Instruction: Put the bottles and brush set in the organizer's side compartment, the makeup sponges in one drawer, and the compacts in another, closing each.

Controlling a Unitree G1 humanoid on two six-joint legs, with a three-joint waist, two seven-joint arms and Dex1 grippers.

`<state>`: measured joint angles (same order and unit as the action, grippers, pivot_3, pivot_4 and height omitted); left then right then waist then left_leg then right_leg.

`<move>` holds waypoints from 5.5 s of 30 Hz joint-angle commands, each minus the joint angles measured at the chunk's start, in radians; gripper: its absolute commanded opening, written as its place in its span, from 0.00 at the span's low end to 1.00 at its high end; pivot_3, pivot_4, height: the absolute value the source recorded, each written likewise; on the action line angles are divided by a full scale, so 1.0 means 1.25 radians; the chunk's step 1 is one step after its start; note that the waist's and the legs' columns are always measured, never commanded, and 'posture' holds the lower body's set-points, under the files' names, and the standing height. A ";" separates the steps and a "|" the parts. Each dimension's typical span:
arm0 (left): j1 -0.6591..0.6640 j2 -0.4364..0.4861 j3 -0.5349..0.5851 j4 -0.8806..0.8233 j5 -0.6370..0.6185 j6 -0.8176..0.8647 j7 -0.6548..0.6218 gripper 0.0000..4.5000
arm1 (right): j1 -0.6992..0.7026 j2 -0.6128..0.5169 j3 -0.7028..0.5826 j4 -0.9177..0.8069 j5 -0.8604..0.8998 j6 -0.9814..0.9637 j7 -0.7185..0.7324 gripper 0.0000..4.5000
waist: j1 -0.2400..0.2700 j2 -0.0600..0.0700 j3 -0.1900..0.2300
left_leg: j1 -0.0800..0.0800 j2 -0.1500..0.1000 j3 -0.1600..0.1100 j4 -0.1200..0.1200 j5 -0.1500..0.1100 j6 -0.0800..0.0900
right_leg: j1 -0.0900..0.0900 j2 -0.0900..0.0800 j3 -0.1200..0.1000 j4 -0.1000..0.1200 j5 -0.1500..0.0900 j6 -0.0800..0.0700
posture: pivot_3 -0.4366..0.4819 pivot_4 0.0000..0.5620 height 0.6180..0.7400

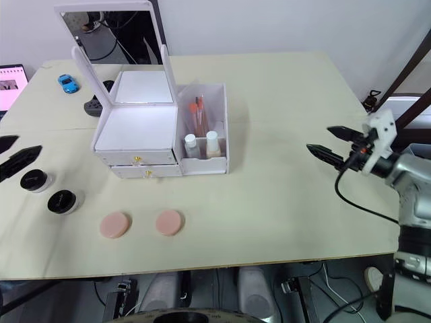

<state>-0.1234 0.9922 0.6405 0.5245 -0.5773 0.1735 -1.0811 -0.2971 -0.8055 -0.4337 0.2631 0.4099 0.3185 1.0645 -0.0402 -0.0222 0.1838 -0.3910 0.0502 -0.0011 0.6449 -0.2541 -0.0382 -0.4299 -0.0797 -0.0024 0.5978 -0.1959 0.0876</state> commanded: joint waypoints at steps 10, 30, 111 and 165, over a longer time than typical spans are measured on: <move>0.010 0.015 0.039 -0.024 0.015 -0.060 -0.003 1.00 | -0.044 0.016 0.041 -0.050 -0.015 0.014 -0.153 0.99 | -0.004 0.000 0.000 | 0.000 0.000 0.001 0.000 0.000 0.000 | -0.001 -0.001 0.000 0.000 0.001 -0.001 | 0.48 0.27 0.87; 0.420 -0.336 0.118 -0.767 -0.084 0.114 0.269 1.00 | -0.384 -0.012 0.291 -0.379 0.172 0.349 -0.007 0.99 | 0.040 0.006 0.002 | -0.001 -0.027 -0.043 -0.009 0.005 0.004 | 0.010 -0.027 -0.039 0.008 -0.021 0.004 | 0.48 0.27 0.89; 0.490 -0.589 -0.377 -0.958 0.028 -0.038 0.489 0.05 | -0.556 -0.010 0.349 -0.315 0.165 0.423 0.008 1.00 | 0.028 0.006 0.002 | -0.001 -0.027 -0.043 -0.010 0.005 0.005 | 0.013 -0.026 -0.040 0.008 -0.022 0.004 | 0.48 0.27 0.89; 0.511 -0.039 0.226 -0.456 -0.089 0.018 0.017 1.00 | -0.430 -0.148 0.295 -0.431 0.344 0.491 0.261 1.00 | 0.022 0.007 0.002 | -0.013 -0.026 -0.044 -0.011 0.005 0.005 | 0.003 -0.025 -0.041 0.005 -0.019 0.000 | 0.48 0.27 0.89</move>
<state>0.5171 0.9229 0.8698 -0.0717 -0.7201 0.2289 -1.0278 -0.8276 -0.9626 -0.0042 -0.2403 0.8066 0.9255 1.3828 -0.0132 -0.0140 0.1857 -0.4067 0.0177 -0.0556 0.6309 -0.2476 -0.0323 -0.4264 -0.1113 -0.0543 0.6037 -0.2192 0.0876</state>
